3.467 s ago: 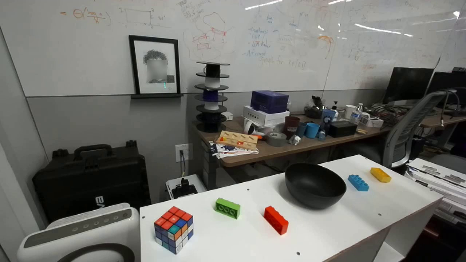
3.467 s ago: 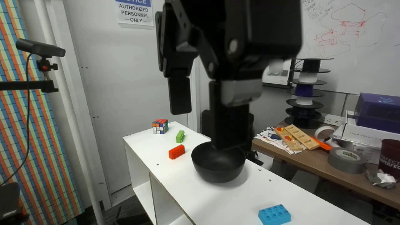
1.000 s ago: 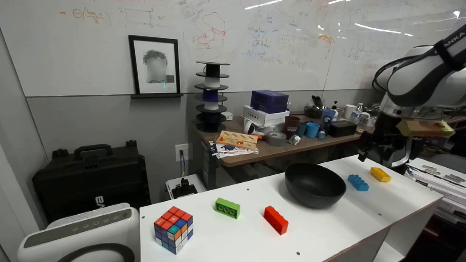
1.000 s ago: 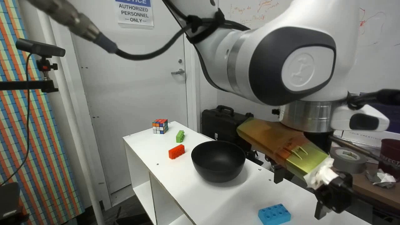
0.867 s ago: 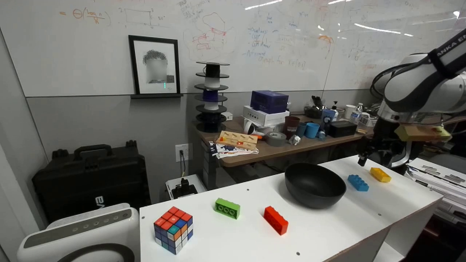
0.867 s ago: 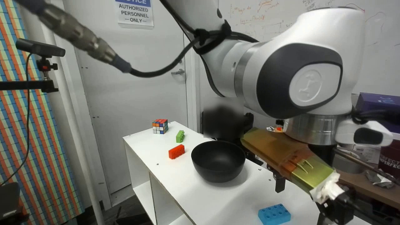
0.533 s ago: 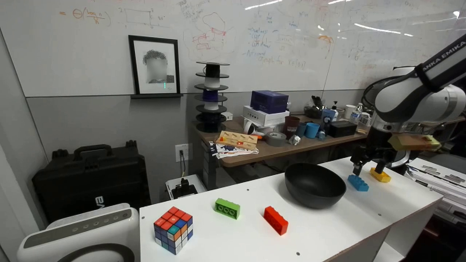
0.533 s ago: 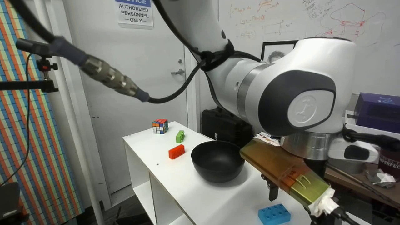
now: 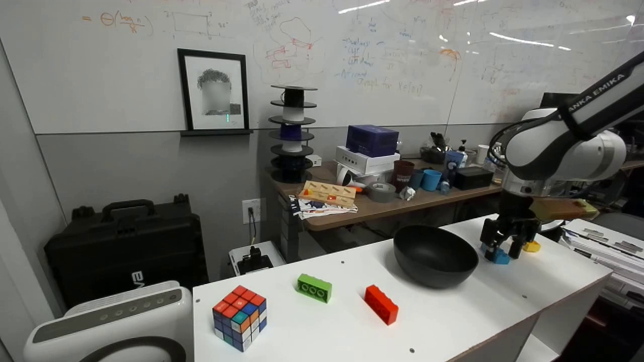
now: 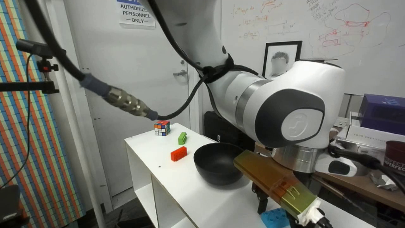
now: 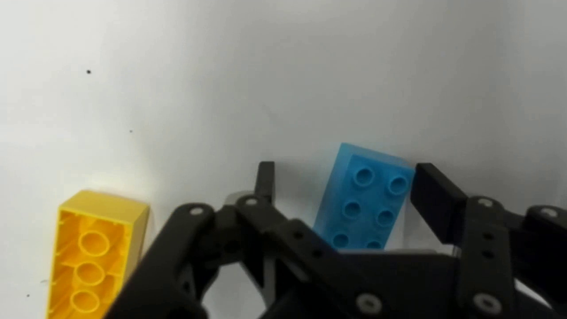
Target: Pick the blocks and put them in the bowl
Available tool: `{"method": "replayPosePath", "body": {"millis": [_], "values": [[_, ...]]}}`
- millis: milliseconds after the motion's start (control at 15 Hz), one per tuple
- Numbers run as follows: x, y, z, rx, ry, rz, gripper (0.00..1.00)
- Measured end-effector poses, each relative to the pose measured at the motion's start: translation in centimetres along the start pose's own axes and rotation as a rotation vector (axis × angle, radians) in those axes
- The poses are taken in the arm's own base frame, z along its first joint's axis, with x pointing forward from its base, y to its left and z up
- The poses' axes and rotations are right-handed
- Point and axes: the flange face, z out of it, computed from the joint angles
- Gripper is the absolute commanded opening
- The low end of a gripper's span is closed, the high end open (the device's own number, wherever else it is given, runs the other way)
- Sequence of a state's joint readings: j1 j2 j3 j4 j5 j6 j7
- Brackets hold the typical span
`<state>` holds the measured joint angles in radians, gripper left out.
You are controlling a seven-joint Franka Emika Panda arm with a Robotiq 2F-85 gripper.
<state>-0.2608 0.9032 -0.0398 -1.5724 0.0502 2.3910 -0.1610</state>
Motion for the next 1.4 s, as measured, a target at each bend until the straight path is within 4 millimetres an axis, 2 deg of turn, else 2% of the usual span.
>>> {"method": "replayPosePath", "body": {"millis": [333,800,1000,1200,1400], "values": [[-0.1,1.1,-0.4,-0.025,-0.007,-0.021,0.12],[-0.8,2.3,-0.6,-0.086,-0.018,-0.072,0.11],[-1.6,2.4,-2.1,-0.16,0.024,-0.124,0.11],[-2.5,-0.7,-5.3,-0.215,0.085,-0.218,0.11],[-4.1,-6.2,-8.3,-0.198,0.133,-0.318,0.11]]}}
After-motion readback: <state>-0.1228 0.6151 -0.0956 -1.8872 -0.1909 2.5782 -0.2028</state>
